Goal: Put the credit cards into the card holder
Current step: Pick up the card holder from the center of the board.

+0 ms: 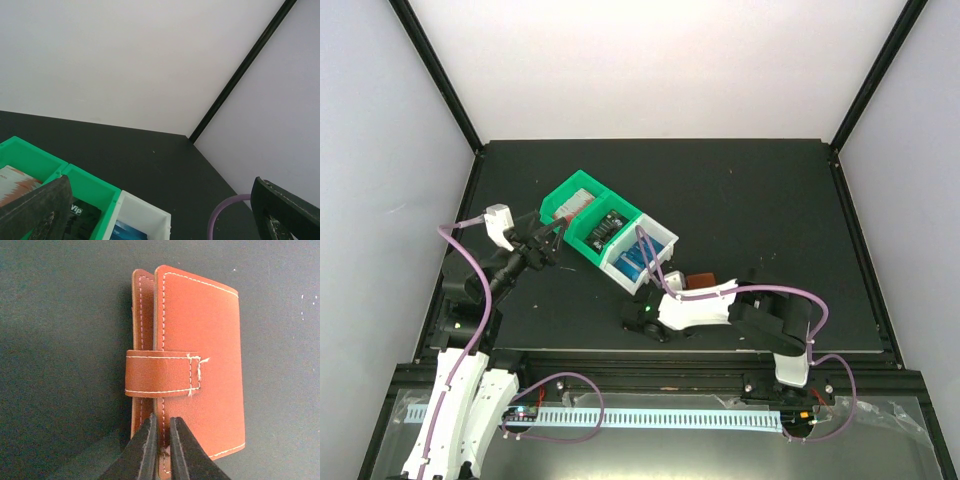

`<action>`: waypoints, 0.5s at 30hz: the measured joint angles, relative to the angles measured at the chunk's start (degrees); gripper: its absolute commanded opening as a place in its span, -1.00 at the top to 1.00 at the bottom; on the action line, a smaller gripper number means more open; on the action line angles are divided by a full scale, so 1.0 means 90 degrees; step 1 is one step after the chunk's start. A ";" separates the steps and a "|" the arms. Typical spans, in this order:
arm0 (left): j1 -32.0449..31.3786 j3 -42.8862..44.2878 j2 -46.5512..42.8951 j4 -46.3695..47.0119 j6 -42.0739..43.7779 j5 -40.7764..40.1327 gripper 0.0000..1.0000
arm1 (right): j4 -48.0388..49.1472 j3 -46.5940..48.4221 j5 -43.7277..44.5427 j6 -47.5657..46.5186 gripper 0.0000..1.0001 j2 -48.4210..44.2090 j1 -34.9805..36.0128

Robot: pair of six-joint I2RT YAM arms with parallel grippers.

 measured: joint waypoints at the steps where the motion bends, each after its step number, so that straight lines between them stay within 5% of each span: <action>1: 0.0000 0.0000 0.0000 -0.0002 0.0000 0.0000 -0.98 | 0.0015 -0.0002 0.0005 -0.0002 0.94 -0.0002 -0.0005; 8: 0.0000 0.0000 0.0000 -0.0097 0.0005 0.0000 -0.98 | 0.0124 -0.0056 -0.0007 -0.0155 0.98 -0.0389 -0.0039; 15: 0.0000 0.0000 0.0000 -0.0112 0.0000 0.0012 -0.98 | 0.0991 -0.0571 -0.0549 -0.0799 0.98 -0.1875 -0.0415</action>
